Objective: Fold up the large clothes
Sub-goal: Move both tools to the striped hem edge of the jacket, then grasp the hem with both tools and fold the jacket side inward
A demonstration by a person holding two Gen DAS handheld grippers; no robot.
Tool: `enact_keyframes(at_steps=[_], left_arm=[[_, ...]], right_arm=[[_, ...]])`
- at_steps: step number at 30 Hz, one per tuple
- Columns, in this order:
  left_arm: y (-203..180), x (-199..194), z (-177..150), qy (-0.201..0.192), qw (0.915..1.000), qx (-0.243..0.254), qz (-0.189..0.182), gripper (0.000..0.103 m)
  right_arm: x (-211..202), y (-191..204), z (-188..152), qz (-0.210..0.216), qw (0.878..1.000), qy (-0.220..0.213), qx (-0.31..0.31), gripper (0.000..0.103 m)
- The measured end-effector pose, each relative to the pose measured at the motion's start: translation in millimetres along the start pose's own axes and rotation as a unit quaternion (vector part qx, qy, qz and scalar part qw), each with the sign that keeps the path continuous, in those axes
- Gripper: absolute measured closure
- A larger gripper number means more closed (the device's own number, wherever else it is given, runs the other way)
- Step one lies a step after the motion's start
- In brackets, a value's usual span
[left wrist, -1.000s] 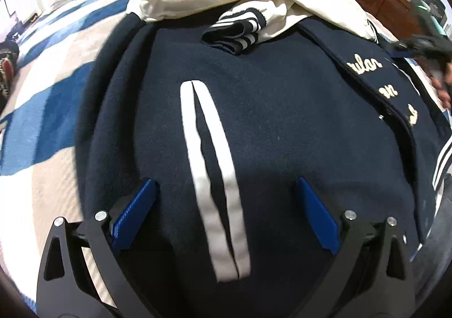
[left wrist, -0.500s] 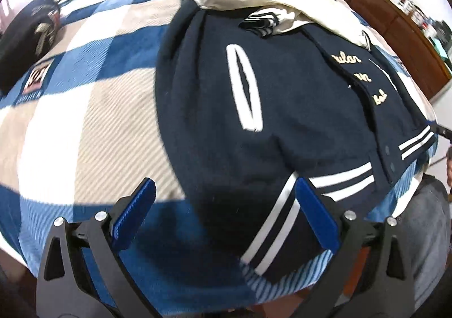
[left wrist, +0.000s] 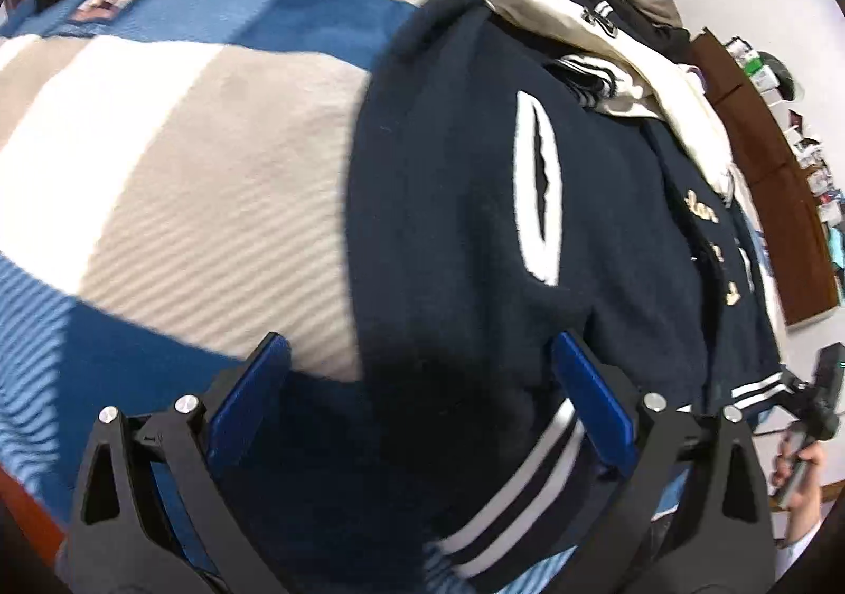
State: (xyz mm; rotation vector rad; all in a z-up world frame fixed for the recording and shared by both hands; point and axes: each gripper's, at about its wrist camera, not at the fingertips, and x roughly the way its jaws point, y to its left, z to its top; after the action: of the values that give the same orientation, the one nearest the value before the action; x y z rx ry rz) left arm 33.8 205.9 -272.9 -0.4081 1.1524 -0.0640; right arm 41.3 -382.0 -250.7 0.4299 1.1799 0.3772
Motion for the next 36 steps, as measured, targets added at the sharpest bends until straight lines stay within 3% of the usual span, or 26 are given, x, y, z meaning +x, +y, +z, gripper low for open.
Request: enact_keyframes(at_steps=[2, 7, 12, 14, 16, 17, 18, 19, 20, 21, 23, 25, 29, 33, 36], left_arm=[[-10, 6, 3, -0.004, 0.9997, 0.019, -0.014, 0.007], [-18, 15, 10, -0.001, 0.9988, 0.004, -0.048, 0.007], [-17, 20, 15, 0.011, 0.9909, -0.027, -0.131, 0.007], [-18, 21, 15, 0.015, 0.9890, -0.034, -0.143, 0.007], [-19, 19, 13, 0.013, 0.9879, -0.031, -0.152, 0.009], [-21, 19, 12, 0.010, 0.9875, -0.022, -0.155, 0.014], [-23, 19, 14, 0.010, 0.9877, -0.016, -0.155, 0.021], [-26, 23, 15, 0.020, 0.9887, -0.004, -0.148, 0.040], [-29, 26, 16, 0.028, 0.9898, 0.005, -0.140, 0.050], [-32, 28, 17, 0.033, 0.9906, 0.012, -0.132, 0.050], [-36, 31, 20, 0.044, 0.9902, 0.020, -0.131, 0.054], [-35, 32, 23, 0.053, 0.9899, 0.021, -0.129, 0.063], [-26, 29, 26, 0.065, 0.9870, 0.005, -0.147, 0.077], [-24, 12, 24, 0.049, 0.9859, 0.002, -0.160, 0.078], [-24, -1, 25, 0.039, 0.9847, -0.003, -0.170, 0.082]], right_arm=[[4, -5, -1, 0.008, 1.000, 0.001, 0.013, 0.004], [10, -18, 0, 0.042, 0.998, -0.003, 0.047, 0.004], [14, -14, 4, 0.073, 0.995, 0.004, 0.061, 0.004], [14, -4, 7, 0.082, 0.995, 0.006, 0.057, 0.005], [13, 13, 8, 0.083, 0.996, -0.001, 0.035, 0.015], [15, 21, 9, 0.064, 0.998, -0.005, 0.019, 0.025], [19, 27, 9, 0.042, 0.999, -0.003, 0.004, 0.032], [28, 30, 9, 0.012, 1.000, 0.010, -0.004, 0.042], [34, 29, 10, -0.005, 1.000, 0.017, 0.001, 0.052], [37, 23, 13, -0.013, 1.000, 0.020, 0.018, 0.058], [41, 3, 16, 0.013, 0.996, 0.023, 0.090, 0.071], [43, -8, 16, 0.037, 0.990, 0.031, 0.130, 0.075], [37, -3, 17, 0.043, 0.992, 0.037, 0.114, 0.081], [23, 4, 13, 0.073, 0.992, 0.020, 0.100, 0.085], [17, 10, 14, 0.072, 0.994, 0.012, 0.080, 0.087]])
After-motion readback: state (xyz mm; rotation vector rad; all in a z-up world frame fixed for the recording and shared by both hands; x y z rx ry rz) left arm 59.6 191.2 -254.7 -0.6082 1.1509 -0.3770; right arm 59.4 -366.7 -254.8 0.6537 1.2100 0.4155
